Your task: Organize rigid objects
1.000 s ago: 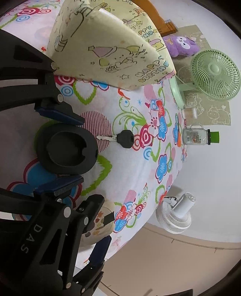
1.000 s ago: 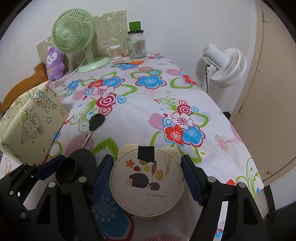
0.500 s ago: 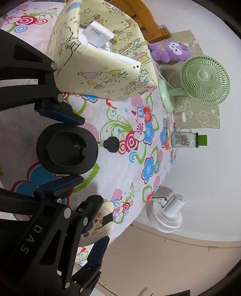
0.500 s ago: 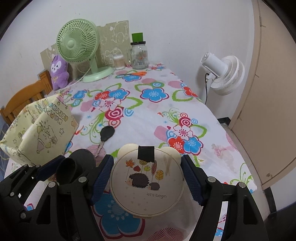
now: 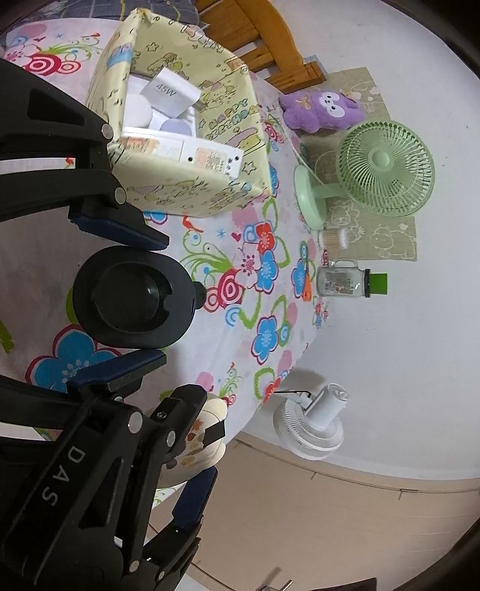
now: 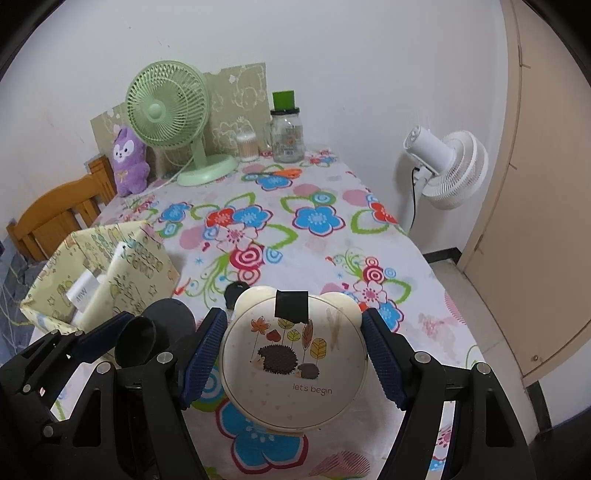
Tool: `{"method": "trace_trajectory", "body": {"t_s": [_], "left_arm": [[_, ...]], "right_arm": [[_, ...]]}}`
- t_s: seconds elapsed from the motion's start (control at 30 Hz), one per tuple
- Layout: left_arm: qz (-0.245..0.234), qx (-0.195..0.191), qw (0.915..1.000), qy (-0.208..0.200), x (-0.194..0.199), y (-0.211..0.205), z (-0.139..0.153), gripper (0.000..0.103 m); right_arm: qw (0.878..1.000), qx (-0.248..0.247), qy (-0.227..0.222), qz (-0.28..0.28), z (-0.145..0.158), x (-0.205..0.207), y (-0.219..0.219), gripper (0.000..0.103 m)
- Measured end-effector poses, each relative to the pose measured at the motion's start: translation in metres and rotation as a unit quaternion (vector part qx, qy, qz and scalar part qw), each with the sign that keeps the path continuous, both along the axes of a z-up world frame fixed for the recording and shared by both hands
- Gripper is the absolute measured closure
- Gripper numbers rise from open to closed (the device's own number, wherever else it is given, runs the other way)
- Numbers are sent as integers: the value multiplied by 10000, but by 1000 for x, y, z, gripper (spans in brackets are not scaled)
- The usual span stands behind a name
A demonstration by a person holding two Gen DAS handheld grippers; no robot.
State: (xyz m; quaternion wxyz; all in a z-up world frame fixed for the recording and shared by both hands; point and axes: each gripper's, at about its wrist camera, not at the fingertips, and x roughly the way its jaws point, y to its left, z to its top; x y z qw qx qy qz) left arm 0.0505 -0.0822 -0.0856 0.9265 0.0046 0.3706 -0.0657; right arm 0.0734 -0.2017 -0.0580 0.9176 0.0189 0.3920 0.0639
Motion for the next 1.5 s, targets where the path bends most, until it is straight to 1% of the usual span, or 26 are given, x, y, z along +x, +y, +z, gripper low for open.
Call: {"method": "trace_trajectory", "body": {"t_s": [0.2,0.53,0.67,0.97,1.27,1.5], "left_arm": [[-23,29,9999,-116,-6,7,12,46],[12,-48,9999,-141,-9,21,28,46],[-7,-3,9999,-153,-9,27,33,46],[18,10,9998,-175,-4,44,38,46],[129,77,9997,-197,5,64,45,46],[186,55,9996,-188,12,80,45,46]], "right_arm": [[9999,2,-113,52,14,-4,6,26],[9996,-12,-217,183,33,-6,22,26],[9994,-47,-247,239,39,-6,30,27],[9993,-72,-243,285,44,-2,43,26],[9988,-3,-269,421,51,10,68,26],[9983,-32,-282,509,52,18,84,27]]}}
